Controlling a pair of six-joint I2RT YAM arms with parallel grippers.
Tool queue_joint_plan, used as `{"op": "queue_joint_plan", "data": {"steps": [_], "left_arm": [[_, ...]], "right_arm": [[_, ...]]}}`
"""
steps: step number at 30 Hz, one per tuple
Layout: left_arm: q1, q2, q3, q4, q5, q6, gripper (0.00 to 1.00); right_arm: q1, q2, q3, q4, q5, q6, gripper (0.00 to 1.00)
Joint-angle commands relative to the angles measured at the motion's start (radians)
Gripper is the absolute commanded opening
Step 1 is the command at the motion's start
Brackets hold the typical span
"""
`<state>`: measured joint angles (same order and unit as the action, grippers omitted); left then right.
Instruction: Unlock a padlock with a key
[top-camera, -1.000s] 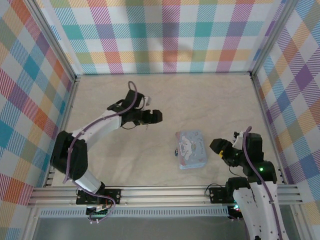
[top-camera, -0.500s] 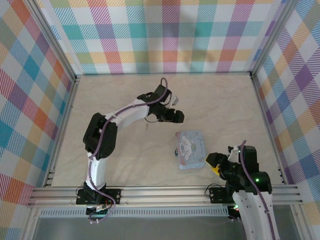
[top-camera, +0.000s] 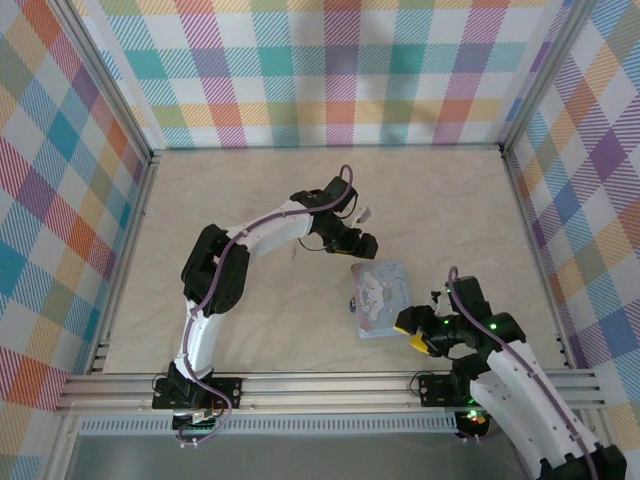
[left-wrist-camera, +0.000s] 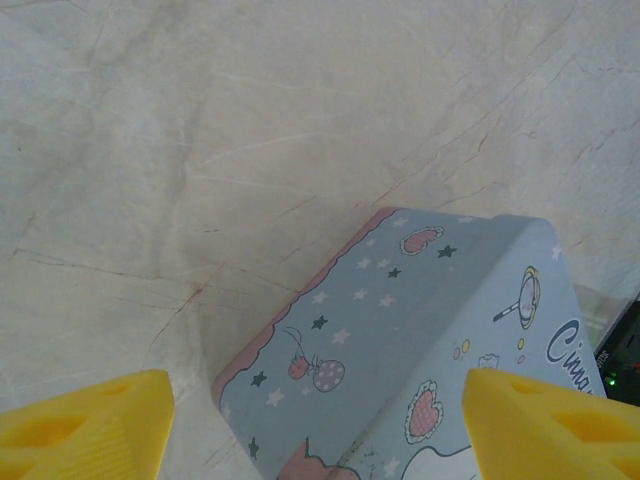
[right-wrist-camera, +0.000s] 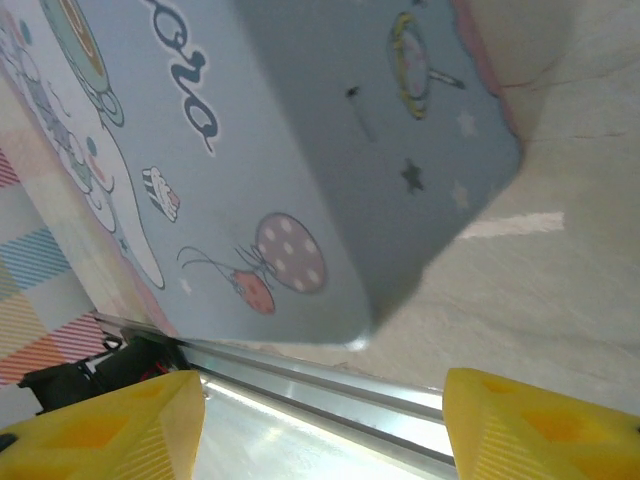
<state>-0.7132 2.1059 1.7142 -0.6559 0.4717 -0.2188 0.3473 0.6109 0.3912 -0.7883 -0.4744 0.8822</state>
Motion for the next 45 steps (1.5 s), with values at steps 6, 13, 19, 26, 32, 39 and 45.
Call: {"op": "queue_joint_plan", "data": {"steps": [6, 13, 19, 26, 32, 39, 45], "left_arm": [[-0.005, 0.037, 0.042, -0.026, 0.043, 0.025, 0.67], [0.004, -0.009, -0.014, -0.018, 0.039, 0.041, 0.60], [0.049, -0.129, -0.176, 0.060, 0.020, 0.003, 0.59], [0.088, -0.290, -0.380, 0.157, -0.013, -0.056, 0.56], [0.088, -0.435, -0.565, 0.262, -0.072, -0.153, 0.52], [0.088, -0.509, -0.668, 0.323, -0.134, -0.219, 0.51], [0.090, -0.473, -0.632, 0.332, -0.198, -0.235, 0.50]], "right_arm": [[0.059, 0.134, 0.020, 0.277, 0.140, 0.124, 0.63], [0.059, 0.302, 0.118, 0.346, 0.236, 0.088, 0.62], [0.058, 0.445, 0.222, 0.374, 0.289, 0.030, 0.62], [0.055, 0.619, 0.314, 0.464, 0.252, -0.021, 0.55], [0.056, 0.754, 0.432, 0.472, 0.205, -0.088, 0.48], [0.056, 0.909, 0.538, 0.480, 0.183, -0.157, 0.47], [0.056, 1.010, 0.619, 0.489, 0.194, -0.186, 0.46]]}}
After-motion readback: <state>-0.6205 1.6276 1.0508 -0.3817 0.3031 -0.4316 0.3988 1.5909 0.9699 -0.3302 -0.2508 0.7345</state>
